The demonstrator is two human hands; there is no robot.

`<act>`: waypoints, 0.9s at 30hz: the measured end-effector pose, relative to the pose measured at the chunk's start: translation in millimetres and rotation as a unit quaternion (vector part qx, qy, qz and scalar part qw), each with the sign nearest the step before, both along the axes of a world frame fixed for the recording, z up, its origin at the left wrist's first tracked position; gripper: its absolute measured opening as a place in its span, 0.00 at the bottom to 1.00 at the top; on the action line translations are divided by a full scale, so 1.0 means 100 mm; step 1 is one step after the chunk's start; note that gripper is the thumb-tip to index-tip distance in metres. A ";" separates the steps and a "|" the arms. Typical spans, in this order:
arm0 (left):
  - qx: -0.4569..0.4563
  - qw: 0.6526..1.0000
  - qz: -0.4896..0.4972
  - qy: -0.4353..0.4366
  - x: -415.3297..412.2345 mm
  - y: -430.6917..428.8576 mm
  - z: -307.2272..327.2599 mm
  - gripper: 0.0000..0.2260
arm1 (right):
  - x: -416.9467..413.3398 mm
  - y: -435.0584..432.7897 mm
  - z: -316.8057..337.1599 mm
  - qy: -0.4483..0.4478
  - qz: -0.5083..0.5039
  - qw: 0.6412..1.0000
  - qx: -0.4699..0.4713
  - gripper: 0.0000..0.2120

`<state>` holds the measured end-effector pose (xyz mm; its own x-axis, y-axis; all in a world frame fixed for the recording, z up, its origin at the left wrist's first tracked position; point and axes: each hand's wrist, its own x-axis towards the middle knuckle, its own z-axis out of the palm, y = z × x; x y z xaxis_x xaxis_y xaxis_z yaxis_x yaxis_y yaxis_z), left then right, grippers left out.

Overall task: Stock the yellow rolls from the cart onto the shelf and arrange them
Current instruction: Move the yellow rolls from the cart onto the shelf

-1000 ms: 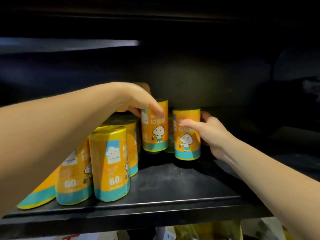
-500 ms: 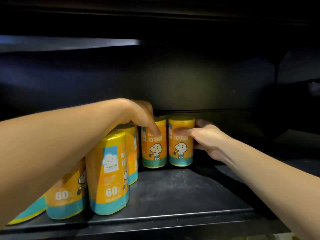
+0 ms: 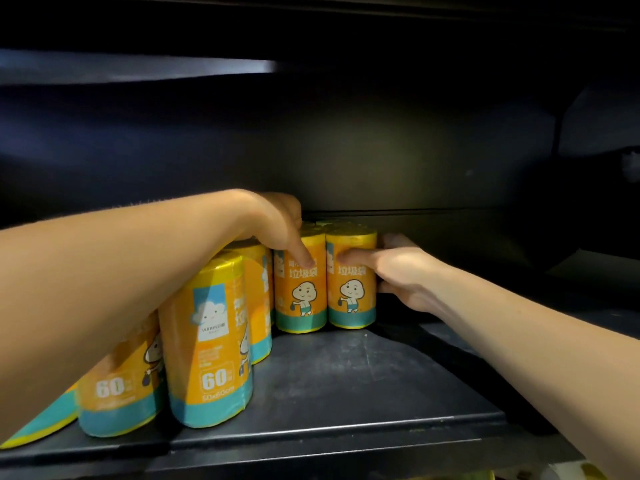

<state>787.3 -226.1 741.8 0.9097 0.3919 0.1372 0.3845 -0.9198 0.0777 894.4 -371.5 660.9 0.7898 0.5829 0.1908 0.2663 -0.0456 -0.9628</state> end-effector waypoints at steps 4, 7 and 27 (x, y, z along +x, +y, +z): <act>0.053 0.998 -0.009 0.023 0.00 -0.01 0.01 0.30 | 0.01 0.02 -0.03 -0.005 0.001 1.000 -0.015 0.18; 0.062 0.997 -0.012 0.040 0.00 -0.02 0.03 0.30 | 0.04 0.03 -0.07 -0.016 -0.002 1.000 -0.020 0.26; 0.049 0.995 -0.056 -0.068 -0.57 -0.21 0.17 0.23 | -0.32 -0.34 -0.11 -0.152 -0.106 0.980 -0.077 0.38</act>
<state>730.0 -247.1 758.6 0.9171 0.2684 0.2947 0.2720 -0.9618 0.0297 862.9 -405.8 650.4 0.8168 0.4519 0.3587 0.5081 -0.2687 -0.8183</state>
